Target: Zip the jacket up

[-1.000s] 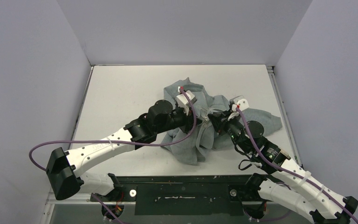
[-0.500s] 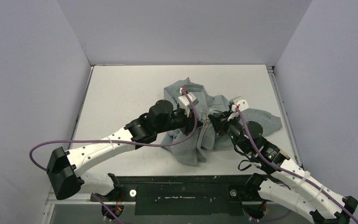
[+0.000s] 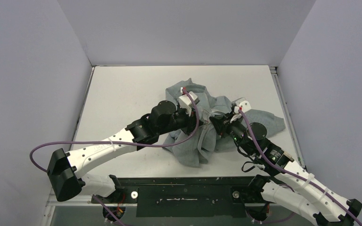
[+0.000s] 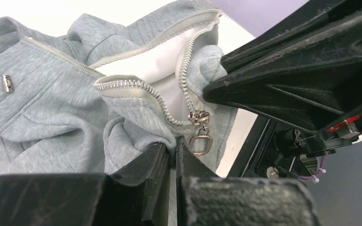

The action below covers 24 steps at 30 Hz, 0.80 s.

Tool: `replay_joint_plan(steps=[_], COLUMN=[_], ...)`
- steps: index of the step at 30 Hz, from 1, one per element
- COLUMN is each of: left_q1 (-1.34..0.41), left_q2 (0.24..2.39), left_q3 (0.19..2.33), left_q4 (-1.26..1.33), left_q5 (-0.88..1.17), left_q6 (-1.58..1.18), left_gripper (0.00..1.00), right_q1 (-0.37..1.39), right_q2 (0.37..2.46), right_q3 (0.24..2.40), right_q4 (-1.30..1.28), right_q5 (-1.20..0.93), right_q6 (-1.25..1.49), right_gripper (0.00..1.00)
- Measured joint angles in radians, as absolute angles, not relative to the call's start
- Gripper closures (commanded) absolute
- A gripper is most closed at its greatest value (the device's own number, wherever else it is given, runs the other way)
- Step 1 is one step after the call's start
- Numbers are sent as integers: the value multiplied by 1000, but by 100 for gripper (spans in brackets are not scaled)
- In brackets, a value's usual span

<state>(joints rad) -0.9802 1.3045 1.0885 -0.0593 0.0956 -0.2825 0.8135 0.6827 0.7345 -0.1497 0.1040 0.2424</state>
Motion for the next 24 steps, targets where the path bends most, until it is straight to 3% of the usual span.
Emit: replay_joint_plan(steps=[19, 24], left_q1=[-975, -884], left_q2=[1289, 1219], left_q3=[1098, 1067], left_q4=[-107, -87], left_q5=[-29, -49], left_q6=[-291, -354], left_gripper=[100, 100], right_q1=[813, 813], right_q2=[723, 726], right_q3=[728, 712], right_q4=[-123, -112], right_q5=[70, 76], right_q6=[217, 220], right_gripper=[100, 100])
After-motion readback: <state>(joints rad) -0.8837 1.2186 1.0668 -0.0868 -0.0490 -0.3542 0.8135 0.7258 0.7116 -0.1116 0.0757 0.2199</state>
